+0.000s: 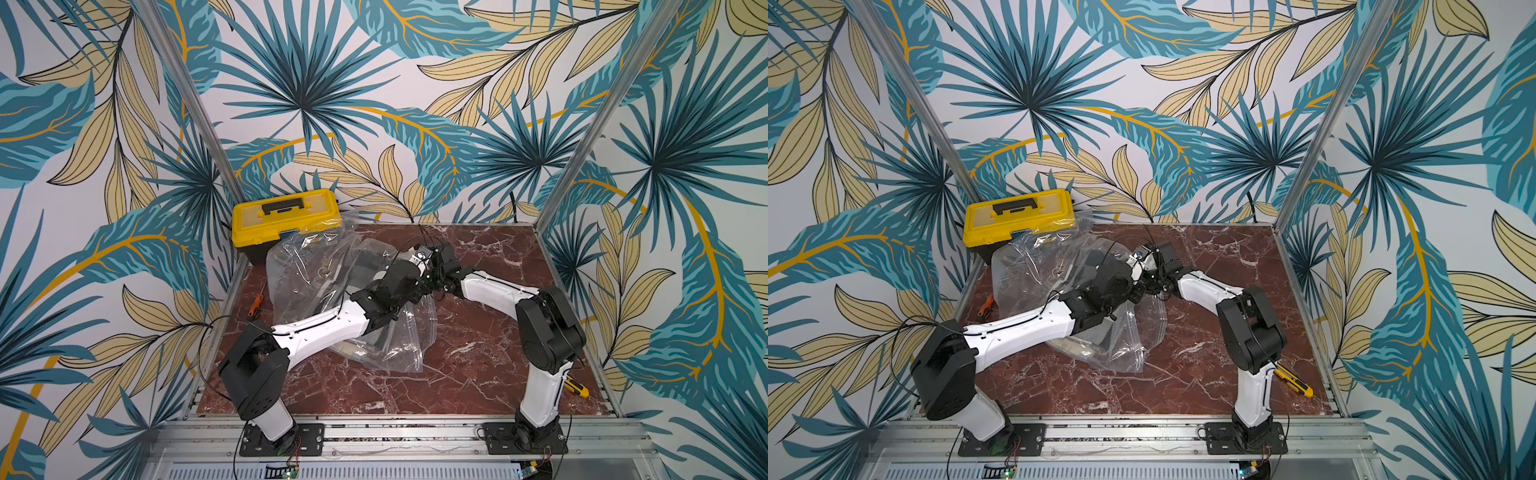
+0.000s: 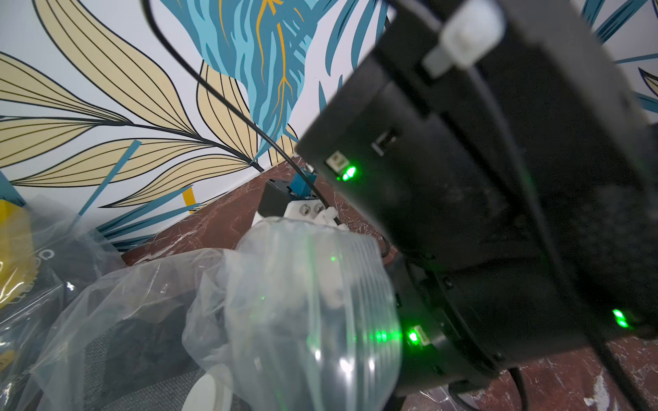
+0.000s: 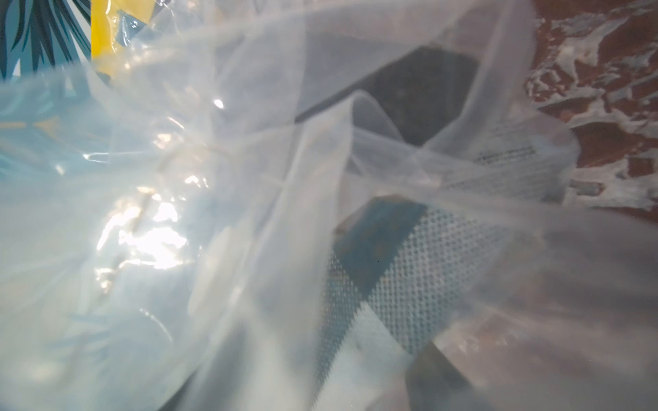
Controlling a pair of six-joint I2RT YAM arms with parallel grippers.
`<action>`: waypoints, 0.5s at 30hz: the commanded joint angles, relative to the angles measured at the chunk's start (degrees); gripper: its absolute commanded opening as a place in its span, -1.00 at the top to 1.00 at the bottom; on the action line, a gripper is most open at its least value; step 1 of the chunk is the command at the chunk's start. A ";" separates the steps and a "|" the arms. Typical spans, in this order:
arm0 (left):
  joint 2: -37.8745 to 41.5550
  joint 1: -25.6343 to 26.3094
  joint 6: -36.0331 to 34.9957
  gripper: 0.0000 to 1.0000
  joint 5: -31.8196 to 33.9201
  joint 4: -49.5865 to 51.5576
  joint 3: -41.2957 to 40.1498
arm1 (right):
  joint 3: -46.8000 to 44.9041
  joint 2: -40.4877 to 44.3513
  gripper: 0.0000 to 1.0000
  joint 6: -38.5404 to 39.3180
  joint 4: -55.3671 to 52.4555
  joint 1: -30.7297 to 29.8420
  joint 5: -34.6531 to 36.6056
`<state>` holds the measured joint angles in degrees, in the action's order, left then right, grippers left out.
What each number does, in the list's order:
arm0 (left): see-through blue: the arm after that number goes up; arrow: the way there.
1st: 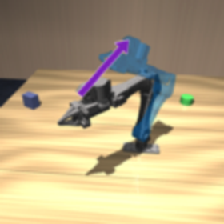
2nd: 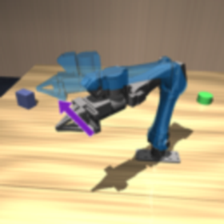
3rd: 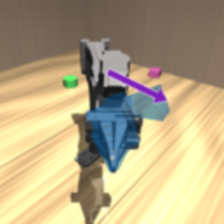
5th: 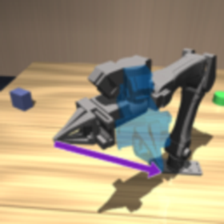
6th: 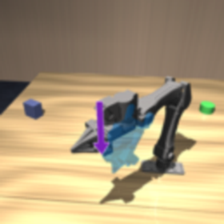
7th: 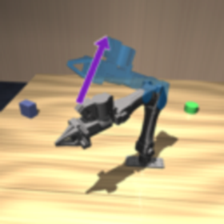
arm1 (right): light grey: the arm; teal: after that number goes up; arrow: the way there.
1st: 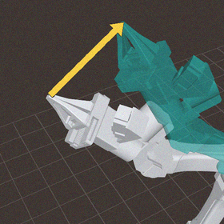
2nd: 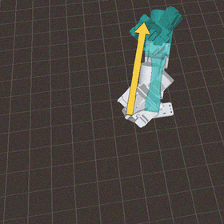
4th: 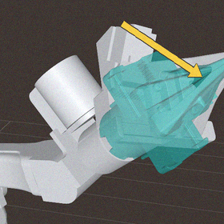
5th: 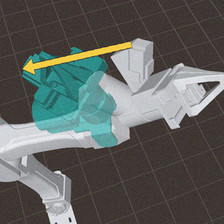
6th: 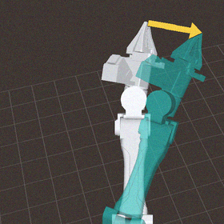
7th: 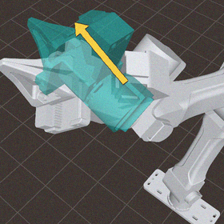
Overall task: Take the blanket out of the vacuum bag
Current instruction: Take out the blanket from the vacuum bag.
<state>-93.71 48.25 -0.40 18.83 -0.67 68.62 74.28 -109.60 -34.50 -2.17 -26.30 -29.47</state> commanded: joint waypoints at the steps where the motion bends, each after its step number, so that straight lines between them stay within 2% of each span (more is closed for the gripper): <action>1: 4.17 -0.95 0.83 1.00 -5.01 -2.18 -2.47 | 0.01 1.70 -0.39 -4.22 10.33 -0.37 -5.40; 5: 10.55 -4.57 3.85 1.00 -20.07 -5.91 -7.77 | -3.20 0.04 -0.39 -12.90 23.71 0.00 -9.68; 7: 11.98 -6.28 4.81 1.00 -25.01 -4.45 -8.22 | -5.17 -0.61 -0.39 -16.62 29.99 0.20 -10.22; 10: 12.80 -7.14 4.18 1.00 -27.97 -1.63 -8.33 | -6.23 -2.20 -0.39 -21.08 36.01 0.63 -11.60; 15: 14.62 -7.79 4.41 1.00 -30.24 -1.36 -9.28 | -7.03 -1.03 -0.38 -18.02 31.38 0.98 -10.70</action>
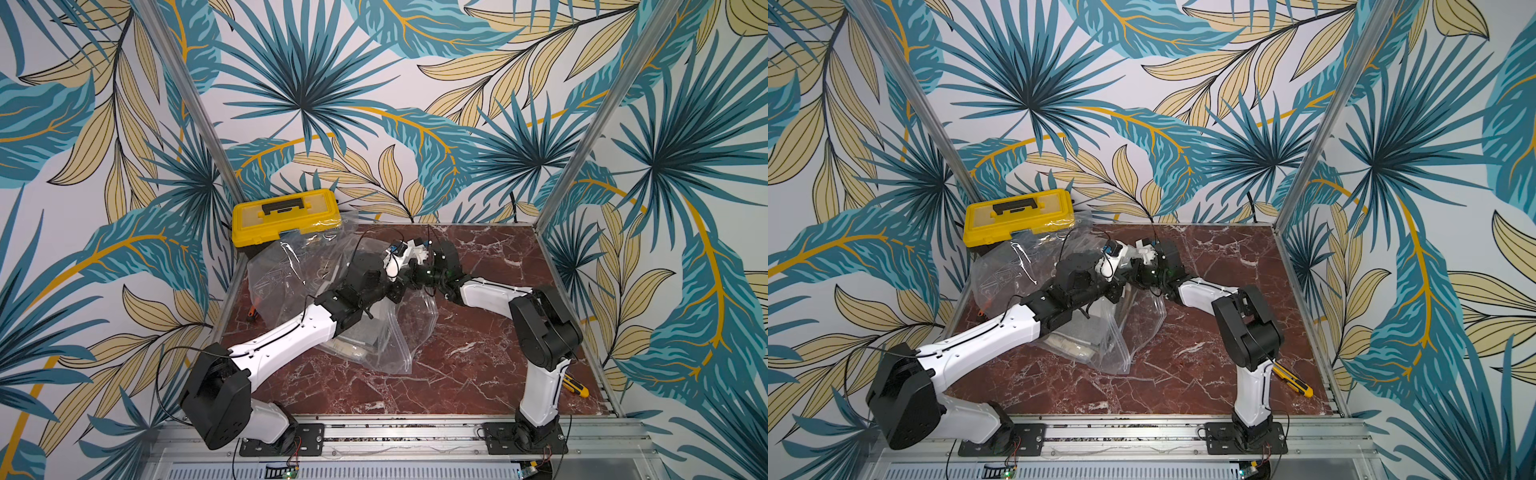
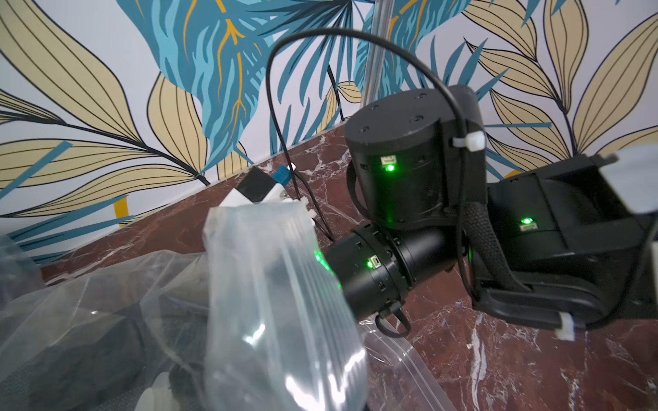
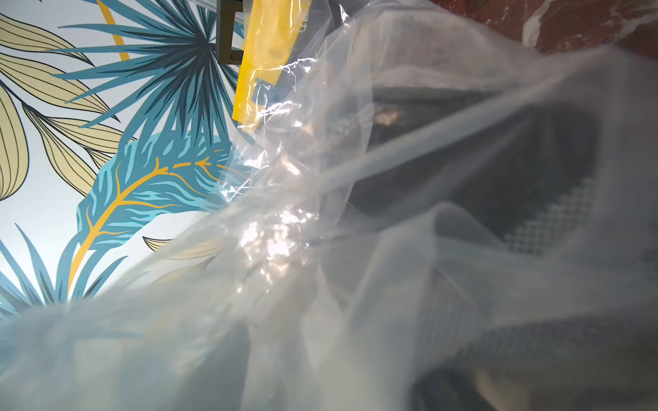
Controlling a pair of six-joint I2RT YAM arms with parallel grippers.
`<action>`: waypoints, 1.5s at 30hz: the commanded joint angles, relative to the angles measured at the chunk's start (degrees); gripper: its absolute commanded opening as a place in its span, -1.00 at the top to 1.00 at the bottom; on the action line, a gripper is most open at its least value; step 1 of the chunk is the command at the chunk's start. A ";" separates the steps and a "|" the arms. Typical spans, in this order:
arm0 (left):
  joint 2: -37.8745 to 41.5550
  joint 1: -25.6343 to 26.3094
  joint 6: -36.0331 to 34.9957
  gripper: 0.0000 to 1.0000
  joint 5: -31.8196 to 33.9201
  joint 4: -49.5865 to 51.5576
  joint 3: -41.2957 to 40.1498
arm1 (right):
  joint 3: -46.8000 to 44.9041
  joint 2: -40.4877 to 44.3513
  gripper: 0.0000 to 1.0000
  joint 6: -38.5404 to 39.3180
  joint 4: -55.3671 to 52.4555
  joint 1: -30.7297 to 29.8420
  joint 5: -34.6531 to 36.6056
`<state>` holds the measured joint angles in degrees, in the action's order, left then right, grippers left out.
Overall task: Take the blanket out of the vacuum bag
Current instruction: Take out the blanket from the vacuum bag.
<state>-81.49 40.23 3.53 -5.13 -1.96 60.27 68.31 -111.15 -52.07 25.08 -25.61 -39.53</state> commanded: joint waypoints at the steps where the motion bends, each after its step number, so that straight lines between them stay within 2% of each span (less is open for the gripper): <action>1: 2.85 -0.07 0.58 1.00 -6.74 -0.58 -1.27 | -1.54 0.82 -0.38 -0.28 4.04 0.46 -0.18; 11: 4.41 -1.08 0.32 1.00 -4.77 -0.07 -0.94 | -0.47 -2.55 -0.37 2.94 -2.93 0.57 2.96; 20: 4.22 -1.09 0.35 1.00 -3.22 -0.46 -1.43 | -0.27 -5.92 -0.31 0.47 1.55 0.56 4.26; 25: 3.80 -1.11 0.60 1.00 -2.95 -1.36 -1.88 | 0.00 -8.25 -0.08 -2.42 6.28 0.47 3.48; 27: 3.63 -1.04 0.69 1.00 -2.90 -1.82 -1.87 | -0.11 -9.14 0.10 -4.32 9.51 0.47 2.41; 32: 3.10 -1.07 0.45 1.00 -1.88 -2.50 -2.14 | -0.21 -8.68 1.00 -5.65 13.07 0.38 0.85; 35: 3.13 -1.09 0.94 1.00 1.84 -3.73 -3.23 | -0.44 -5.76 1.00 -3.62 8.95 0.39 0.54; 39: 3.04 -1.09 3.00 1.00 10.80 -9.56 -6.52 | -4.10 1.53 1.00 0.61 0.79 0.30 1.97; 45: -1.54 -1.15 3.12 1.00 10.36 -11.28 -4.55 | -11.37 10.90 1.00 -1.54 2.25 -1.38 4.10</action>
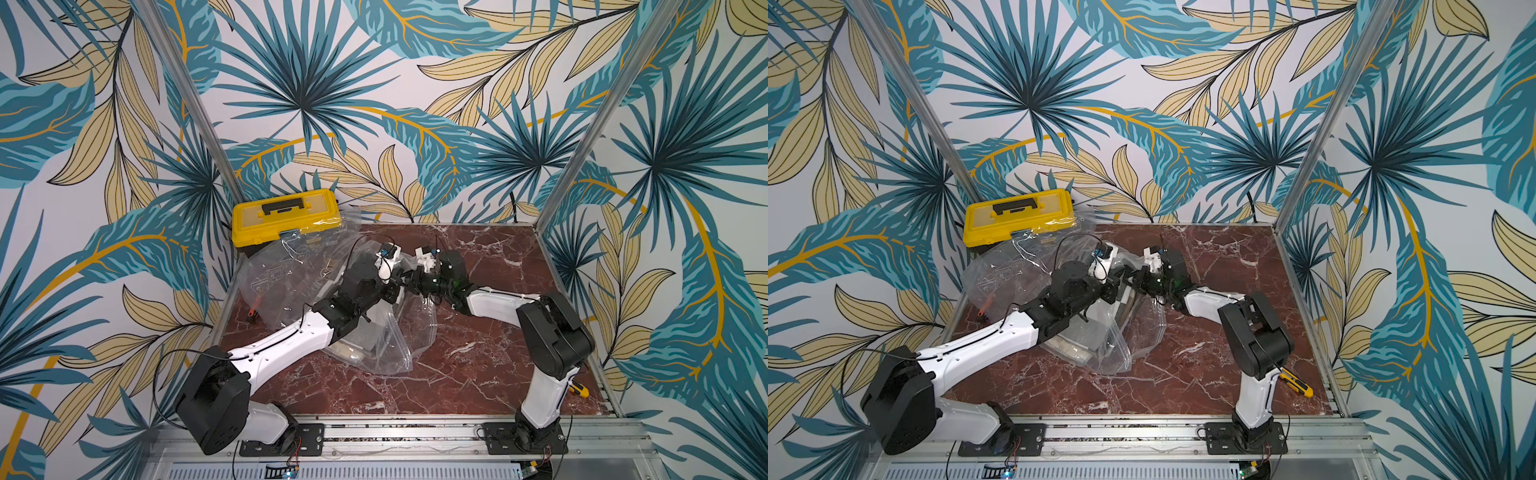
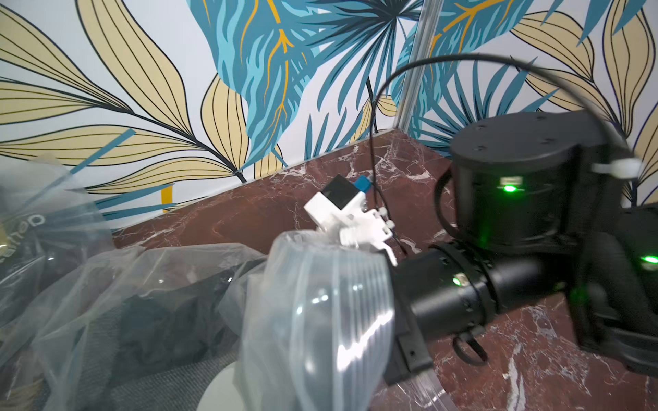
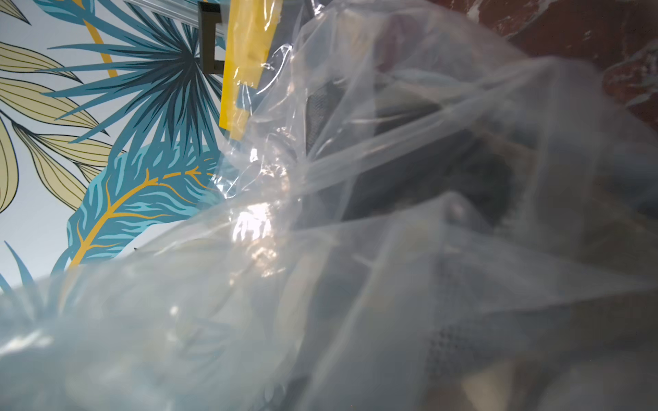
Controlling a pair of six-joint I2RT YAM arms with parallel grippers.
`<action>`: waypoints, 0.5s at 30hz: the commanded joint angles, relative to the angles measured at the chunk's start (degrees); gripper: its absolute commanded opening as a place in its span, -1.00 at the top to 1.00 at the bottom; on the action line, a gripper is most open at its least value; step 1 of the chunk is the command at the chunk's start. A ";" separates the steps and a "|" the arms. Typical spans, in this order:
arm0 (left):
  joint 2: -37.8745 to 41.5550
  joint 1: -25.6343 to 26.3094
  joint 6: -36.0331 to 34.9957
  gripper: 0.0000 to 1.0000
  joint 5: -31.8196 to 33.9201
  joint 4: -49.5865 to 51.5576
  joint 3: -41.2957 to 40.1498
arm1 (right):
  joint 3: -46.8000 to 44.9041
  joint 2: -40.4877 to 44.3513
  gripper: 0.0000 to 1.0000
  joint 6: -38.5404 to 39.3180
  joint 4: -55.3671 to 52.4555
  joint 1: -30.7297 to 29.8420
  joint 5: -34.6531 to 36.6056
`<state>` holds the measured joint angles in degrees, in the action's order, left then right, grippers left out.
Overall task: Take the blanket out of the vacuum bag
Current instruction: Take out the blanket from the vacuum bag.
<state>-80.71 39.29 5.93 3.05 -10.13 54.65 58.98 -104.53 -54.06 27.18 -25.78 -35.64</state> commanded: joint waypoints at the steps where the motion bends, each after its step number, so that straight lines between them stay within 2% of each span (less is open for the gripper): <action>1: -3.04 -0.26 0.88 1.00 2.21 -3.83 1.27 | -2.44 5.16 1.00 0.56 -0.21 -1.60 0.32; 4: -5.29 -0.25 -0.37 1.00 1.97 -4.36 2.69 | -4.27 7.14 1.00 -0.65 1.63 -2.74 0.21; 8: -7.75 -0.22 -1.28 1.00 1.60 -4.70 3.49 | -7.12 9.26 1.00 -5.39 9.27 -3.69 0.70; 15: -7.80 -0.36 -1.09 1.00 2.85 -7.12 0.83 | -5.09 14.62 1.00 -7.64 6.12 -5.07 1.81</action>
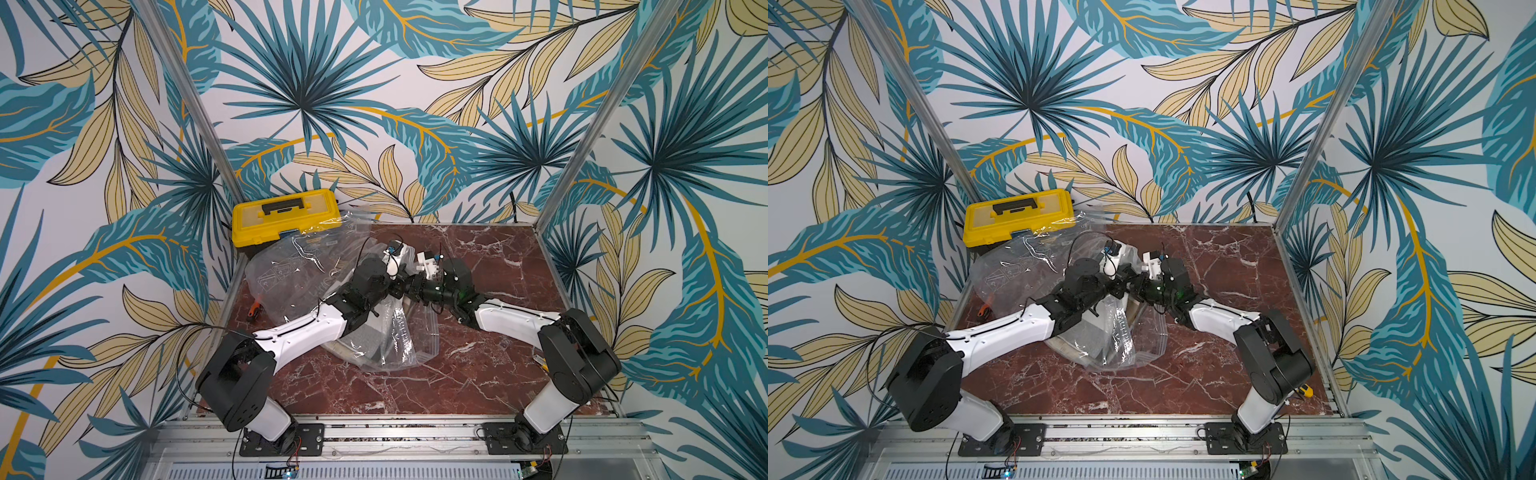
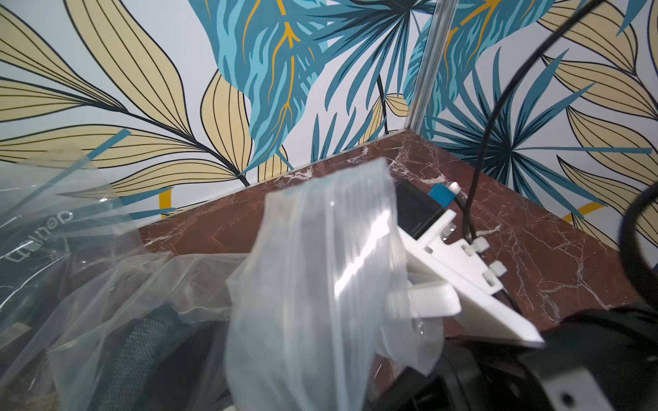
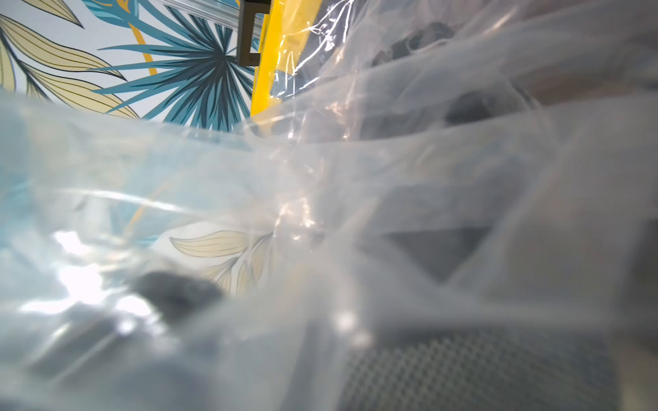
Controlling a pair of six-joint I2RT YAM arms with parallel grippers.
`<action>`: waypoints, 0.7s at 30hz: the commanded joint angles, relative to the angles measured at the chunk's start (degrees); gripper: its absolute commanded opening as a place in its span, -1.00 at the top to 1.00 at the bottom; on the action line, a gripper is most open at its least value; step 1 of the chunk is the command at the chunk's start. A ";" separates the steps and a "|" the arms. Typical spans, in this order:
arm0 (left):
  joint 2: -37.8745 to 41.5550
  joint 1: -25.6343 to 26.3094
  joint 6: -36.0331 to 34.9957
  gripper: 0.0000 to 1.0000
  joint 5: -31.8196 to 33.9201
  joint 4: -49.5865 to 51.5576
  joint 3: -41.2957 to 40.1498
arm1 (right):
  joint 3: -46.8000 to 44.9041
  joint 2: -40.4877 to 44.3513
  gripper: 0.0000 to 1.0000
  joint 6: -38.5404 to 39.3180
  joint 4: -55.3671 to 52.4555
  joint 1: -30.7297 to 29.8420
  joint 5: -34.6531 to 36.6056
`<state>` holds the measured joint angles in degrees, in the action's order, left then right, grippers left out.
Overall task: Take the blanket out of the vacuum bag
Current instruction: Take out the blanket from the vacuum bag.
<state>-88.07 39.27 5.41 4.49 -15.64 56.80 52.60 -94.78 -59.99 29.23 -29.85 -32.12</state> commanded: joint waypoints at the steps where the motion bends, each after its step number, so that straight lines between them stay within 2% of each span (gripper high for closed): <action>1: -0.50 -0.34 -0.58 1.00 1.76 -1.43 -1.25 | 0.69 5.95 1.00 -2.14 4.16 -1.00 -1.46; 6: -0.52 -1.55 -0.23 1.00 2.56 0.83 -0.88 | 0.26 14.64 1.00 0.47 -5.92 -1.00 1.70; 11: -0.09 -2.26 0.13 1.00 1.53 0.57 -1.76 | 6.74 23.60 1.00 12.52 -26.75 -1.00 7.61; 14: -0.19 -2.31 0.29 1.00 1.39 0.22 -2.16 | 9.49 26.33 1.00 16.18 -31.66 -0.83 10.13; 21: 0.02 -2.28 1.01 1.00 1.44 -0.10 -3.44 | 16.67 28.27 1.00 19.81 -37.86 -0.48 9.48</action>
<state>-88.07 37.39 5.93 5.34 -16.47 54.61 65.84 -68.07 -44.71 -5.98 -30.39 -23.55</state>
